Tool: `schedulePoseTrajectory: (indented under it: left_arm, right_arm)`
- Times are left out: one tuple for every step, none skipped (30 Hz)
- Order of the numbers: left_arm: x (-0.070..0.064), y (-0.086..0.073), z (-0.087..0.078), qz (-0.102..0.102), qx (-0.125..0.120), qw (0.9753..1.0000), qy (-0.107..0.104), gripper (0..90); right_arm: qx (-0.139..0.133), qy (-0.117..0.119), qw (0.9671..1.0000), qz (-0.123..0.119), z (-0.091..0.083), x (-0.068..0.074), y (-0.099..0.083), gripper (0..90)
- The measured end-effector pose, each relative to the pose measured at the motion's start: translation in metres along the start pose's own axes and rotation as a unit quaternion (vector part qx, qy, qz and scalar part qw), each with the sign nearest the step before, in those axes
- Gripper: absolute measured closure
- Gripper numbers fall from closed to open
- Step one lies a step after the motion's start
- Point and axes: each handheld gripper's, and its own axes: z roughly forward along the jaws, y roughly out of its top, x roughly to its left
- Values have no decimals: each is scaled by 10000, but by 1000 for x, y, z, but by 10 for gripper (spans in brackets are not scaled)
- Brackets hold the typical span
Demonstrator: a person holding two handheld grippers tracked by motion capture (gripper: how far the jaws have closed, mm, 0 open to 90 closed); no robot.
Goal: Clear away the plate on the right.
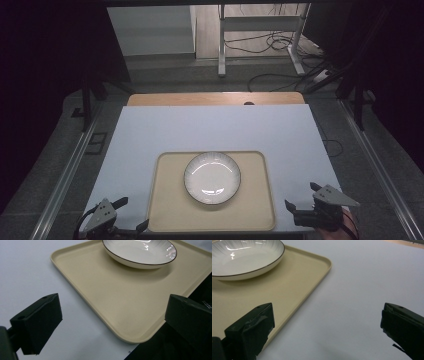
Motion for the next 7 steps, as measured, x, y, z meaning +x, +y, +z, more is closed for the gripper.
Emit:
schedulePoseTrajectory:
  left_arm:
    - [0,0,0,1,0,10000,1,8]
    - [0,0,0,3,2,10000,0,8]
    - [0,0,0,4,1,10000,-1,8]
    - [0,0,0,3,1,10000,-3,8]
    - [0,0,0,3,-2,10000,-5,8]
    - [0,1,1,4,-5,10000,-8,8]
    - [0,1,1,9,14,10000,-12,8]
  right_arm:
    - [19,-16,10000,13,0,-1,-2,0]
    - [37,-28,10000,31,0,-2,-3,0]
    - [66,-38,10000,51,1,-3,-5,0]
    - [82,-29,9999,88,1,-5,-6,0]
    - [82,-19,9998,154,1,-6,-6,0]
    - [44,-16,9998,180,0,-8,-7,0]
    - [18,-17,9998,203,0,-9,-7,0]
